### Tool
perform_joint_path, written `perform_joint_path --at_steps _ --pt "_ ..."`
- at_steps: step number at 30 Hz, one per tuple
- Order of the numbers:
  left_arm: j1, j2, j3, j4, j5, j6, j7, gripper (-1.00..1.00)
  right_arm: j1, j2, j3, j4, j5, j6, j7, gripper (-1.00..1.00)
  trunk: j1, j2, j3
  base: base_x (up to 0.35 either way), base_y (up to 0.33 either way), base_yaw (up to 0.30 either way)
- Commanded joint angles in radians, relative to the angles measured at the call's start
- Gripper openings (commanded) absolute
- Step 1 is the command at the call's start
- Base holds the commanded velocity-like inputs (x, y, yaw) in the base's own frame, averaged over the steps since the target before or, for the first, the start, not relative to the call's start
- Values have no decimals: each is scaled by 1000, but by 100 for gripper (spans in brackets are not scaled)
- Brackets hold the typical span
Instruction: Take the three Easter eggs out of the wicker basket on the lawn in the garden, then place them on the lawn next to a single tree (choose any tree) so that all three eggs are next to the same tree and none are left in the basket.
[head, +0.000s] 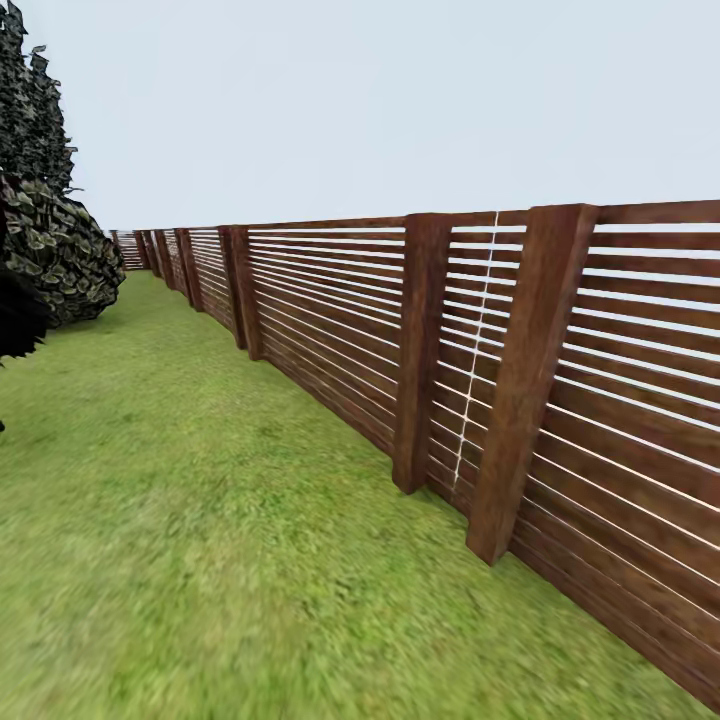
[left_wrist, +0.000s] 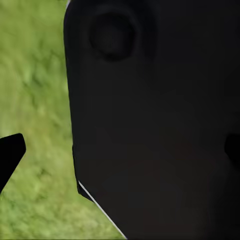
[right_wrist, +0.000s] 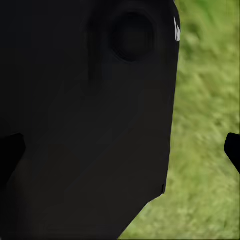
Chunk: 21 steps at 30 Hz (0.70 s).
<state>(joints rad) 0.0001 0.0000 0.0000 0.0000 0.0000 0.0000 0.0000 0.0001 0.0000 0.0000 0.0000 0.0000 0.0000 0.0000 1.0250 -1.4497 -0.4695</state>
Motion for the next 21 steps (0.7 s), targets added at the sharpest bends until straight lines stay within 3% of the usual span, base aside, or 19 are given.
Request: perform_joint_path --at_steps 1,6,9,21 --pt "6 -6 -6 -6 6 -6 -6 100 -6 -6 -2 6 -3 -6 6 100 0 0 0 0 0 0" --pt "34 -12 -9 -13 15 -24 -9 100 1 -34 0 34 -3 -30 12 100 0 0 0 0 0 0" --pt "51 -28 -4 -30 22 -41 -9 100 -17 -31 -1 17 -8 -47 9 100 0 0 0 0 0 0" --pt "49 -31 1 -97 24 -53 -9 100 -86 -26 2 -52 5 -114 5 100 0 0 0 0 0 2"
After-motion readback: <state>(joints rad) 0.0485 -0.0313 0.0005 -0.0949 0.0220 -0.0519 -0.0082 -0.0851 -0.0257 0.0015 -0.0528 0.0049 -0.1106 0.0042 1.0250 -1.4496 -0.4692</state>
